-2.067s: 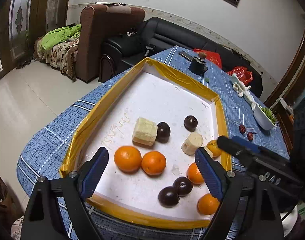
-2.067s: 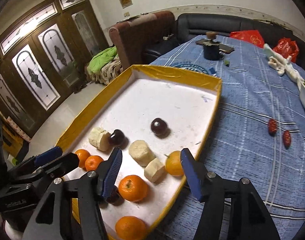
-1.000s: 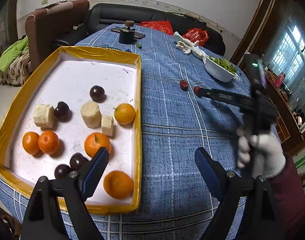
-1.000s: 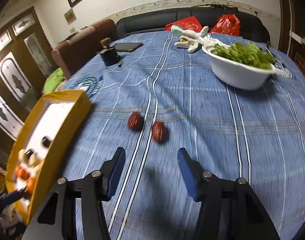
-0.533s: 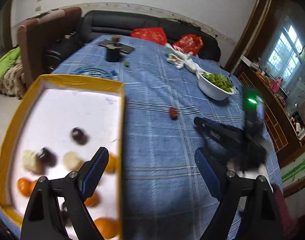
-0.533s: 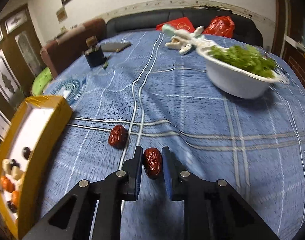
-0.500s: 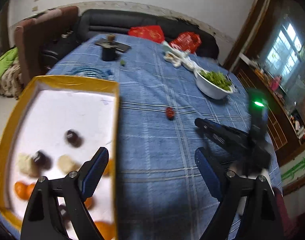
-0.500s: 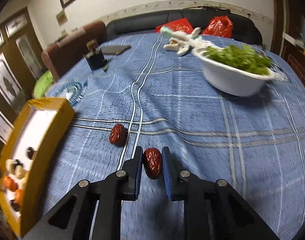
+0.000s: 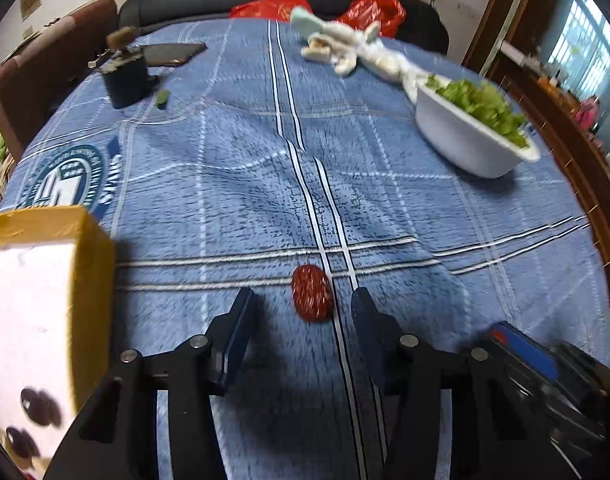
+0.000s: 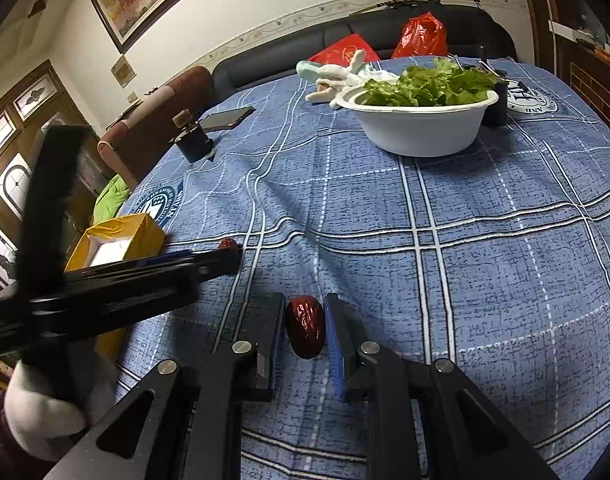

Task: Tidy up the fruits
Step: 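Grasp a red date with the right tool while the left tool grasps the other red date, then carry the date into the tray with the left tool while the right tool releases its date there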

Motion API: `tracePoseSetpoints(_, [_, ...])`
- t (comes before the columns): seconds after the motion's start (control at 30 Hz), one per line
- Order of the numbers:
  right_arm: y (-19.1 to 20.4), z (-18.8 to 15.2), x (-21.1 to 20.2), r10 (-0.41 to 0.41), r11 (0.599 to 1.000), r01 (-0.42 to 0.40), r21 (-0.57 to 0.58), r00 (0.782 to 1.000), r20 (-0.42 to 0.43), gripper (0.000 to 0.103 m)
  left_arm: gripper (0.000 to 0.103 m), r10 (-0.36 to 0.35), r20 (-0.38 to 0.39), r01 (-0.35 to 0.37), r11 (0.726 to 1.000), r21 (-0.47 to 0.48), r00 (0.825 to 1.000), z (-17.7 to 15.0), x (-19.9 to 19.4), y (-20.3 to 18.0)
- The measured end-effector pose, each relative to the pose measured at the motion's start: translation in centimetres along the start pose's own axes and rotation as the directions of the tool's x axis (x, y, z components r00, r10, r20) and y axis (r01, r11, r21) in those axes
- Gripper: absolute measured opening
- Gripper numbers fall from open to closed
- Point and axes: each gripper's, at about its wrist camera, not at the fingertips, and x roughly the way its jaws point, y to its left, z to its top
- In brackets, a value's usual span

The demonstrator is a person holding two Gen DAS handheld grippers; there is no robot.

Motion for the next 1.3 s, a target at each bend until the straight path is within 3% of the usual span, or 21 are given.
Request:
tracePoseSetpoints(0.07, [-0.4,0.1,0.1,0.001,1.000,-0.001,0.014,1.000,-0.002,0.022,0.046,0.050,0.021,-0.051,0.998,0.048,0.999,0.1,0.5,-0.9])
tracePoseSetpoints(0.13, [-0.6,0.2,0.2,0.002,1.000,-0.002,0.023,1.000,-0.005,0.022,0.020,0.078,0.043,-0.081,0.993,0.080,0.996,-0.1,0.2,-1.4])
tracePoseSetpoints(0.4, [-0.5,0.1,-0.1,-0.004,1.000,0.004,0.021,1.000,0.006,0.022,0.020,0.031,0.118,-0.035,0.999,0.036,0.993,-2.6,-4.7,-0.6])
tracePoseSetpoints(0.63, [0.8,-0.5,-1.0,0.000,1.000,0.000,-0.017,0.999,0.036,0.022,0.020,-0.020,0.232,0.056,0.987,-0.149,0.973,-7.1,-12.8,5.4])
tracePoseSetpoints(0.73, [1.9,-0.9,-1.3,-0.004,0.999,0.006,-0.046,0.999,0.053,0.022,0.020,0.004,0.279,0.068,0.966,-0.251,0.960,-10.1,-15.4,9.0])
tracePoseSetpoints(0.83, [3.2,-1.4,-1.2,-0.005,0.998,0.008,-0.069,0.999,0.050,0.022,0.020,0.102,0.303,0.007,0.941,-0.339,0.947,-13.2,-17.3,12.7])
tracePoseSetpoints(0.97, [7.1,-2.7,-2.0,0.025,0.989,-0.017,-0.149,0.999,0.048,0.022,0.020,0.173,0.295,-0.036,0.908,-0.418,0.940,-15.9,-18.2,16.8])
tracePoseSetpoints(1.1, [12.0,-4.0,-2.4,0.107,0.970,-0.106,-0.220,0.994,-0.004,0.022,0.020,0.170,0.285,-0.014,0.878,-0.478,0.943,-18.0,-18.2,19.9])
tracePoseSetpoints(1.3, [19.9,-5.9,-1.0,0.203,0.912,-0.233,-0.337,0.972,-0.122,0.022,0.020,0.161,0.289,0.006,0.864,-0.503,0.944,-19.8,-18.3,21.3])
